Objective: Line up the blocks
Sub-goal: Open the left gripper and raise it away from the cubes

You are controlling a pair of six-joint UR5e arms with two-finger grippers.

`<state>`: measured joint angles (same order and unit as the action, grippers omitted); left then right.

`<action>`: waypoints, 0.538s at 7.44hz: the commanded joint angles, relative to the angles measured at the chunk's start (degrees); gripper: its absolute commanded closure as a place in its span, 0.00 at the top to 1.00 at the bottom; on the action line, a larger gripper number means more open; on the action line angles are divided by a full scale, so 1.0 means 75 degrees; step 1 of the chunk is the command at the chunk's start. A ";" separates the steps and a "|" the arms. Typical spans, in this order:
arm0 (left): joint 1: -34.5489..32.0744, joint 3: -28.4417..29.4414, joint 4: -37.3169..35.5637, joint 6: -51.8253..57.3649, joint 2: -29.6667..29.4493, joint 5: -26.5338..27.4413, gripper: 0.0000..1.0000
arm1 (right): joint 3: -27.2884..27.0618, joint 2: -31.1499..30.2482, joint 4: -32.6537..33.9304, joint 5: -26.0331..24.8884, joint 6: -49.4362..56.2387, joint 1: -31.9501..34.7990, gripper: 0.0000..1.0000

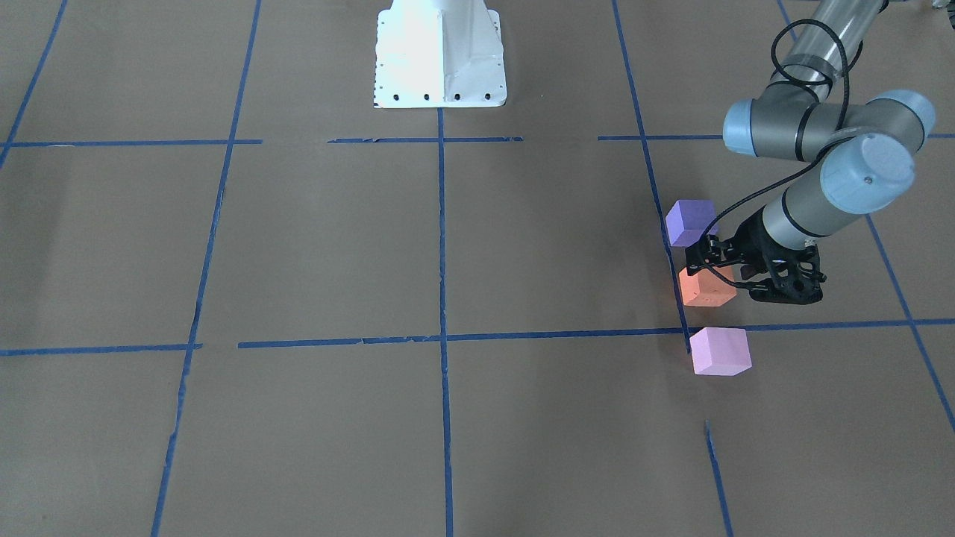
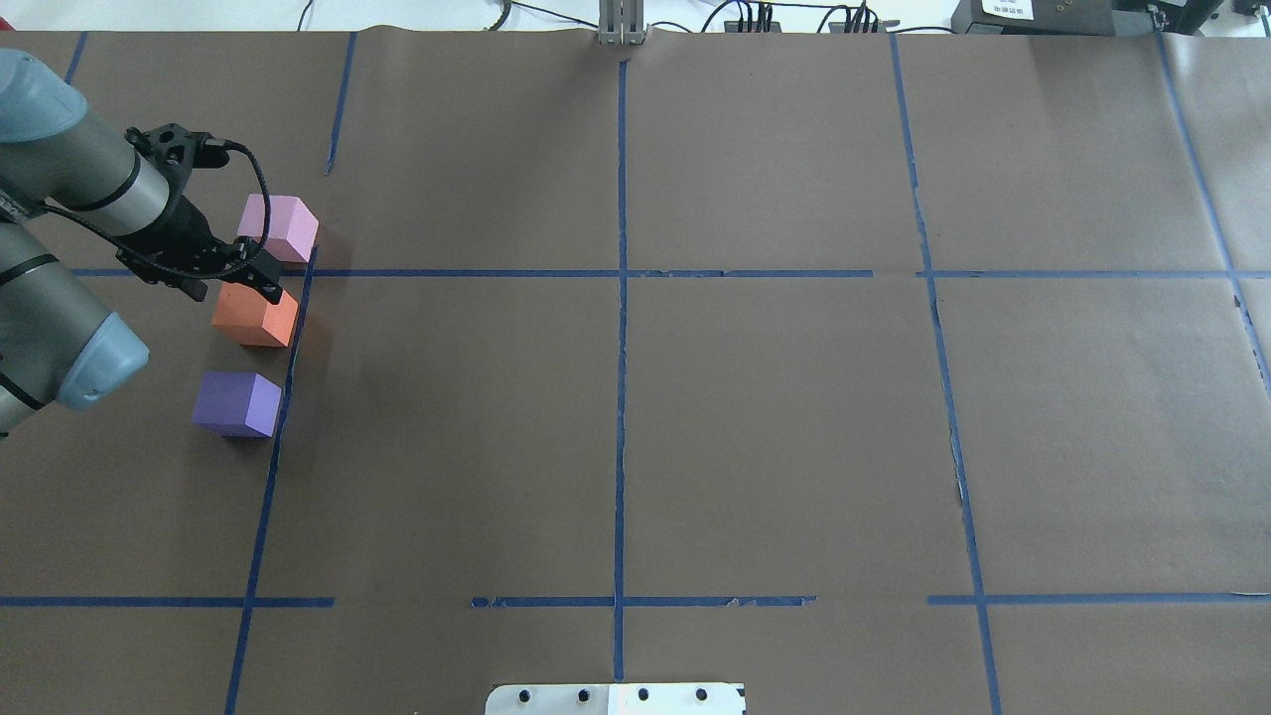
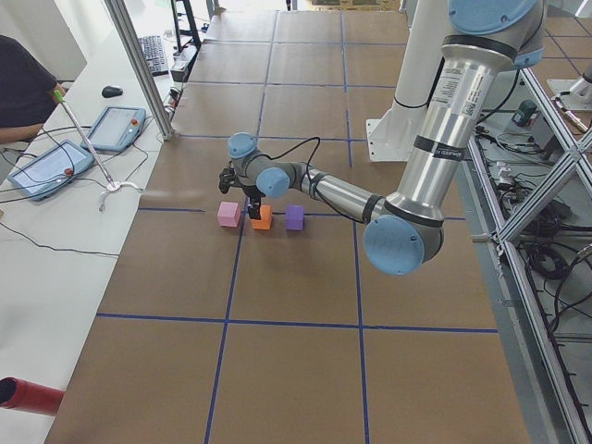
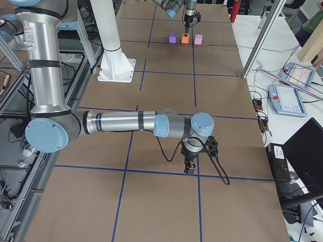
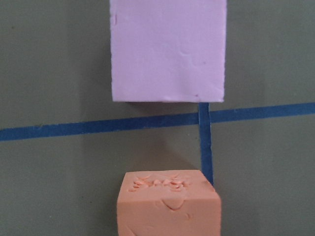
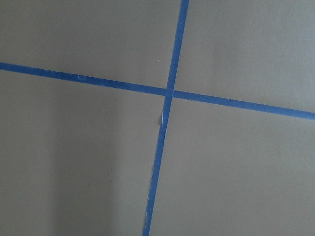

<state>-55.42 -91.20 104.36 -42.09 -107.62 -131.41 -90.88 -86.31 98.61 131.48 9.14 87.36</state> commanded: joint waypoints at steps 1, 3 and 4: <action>-0.0540 -0.0657 -0.0551 -0.0001 0.0052 -0.0104 1.00 | 0.0000 0.0000 0.0000 0.0000 0.0000 0.0000 1.00; -0.1081 -0.1440 -0.0846 0.0080 0.0553 -0.0045 1.00 | 0.0000 0.0000 0.0000 0.0000 0.0000 0.0012 1.00; -0.1524 -0.1550 -0.0767 0.0278 0.0939 -0.0045 1.00 | 0.0000 0.0000 0.0000 0.0000 0.0000 0.0000 1.00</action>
<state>-63.43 -100.62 98.81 -41.32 -103.79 -131.83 -90.88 -86.31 98.61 131.48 9.14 87.39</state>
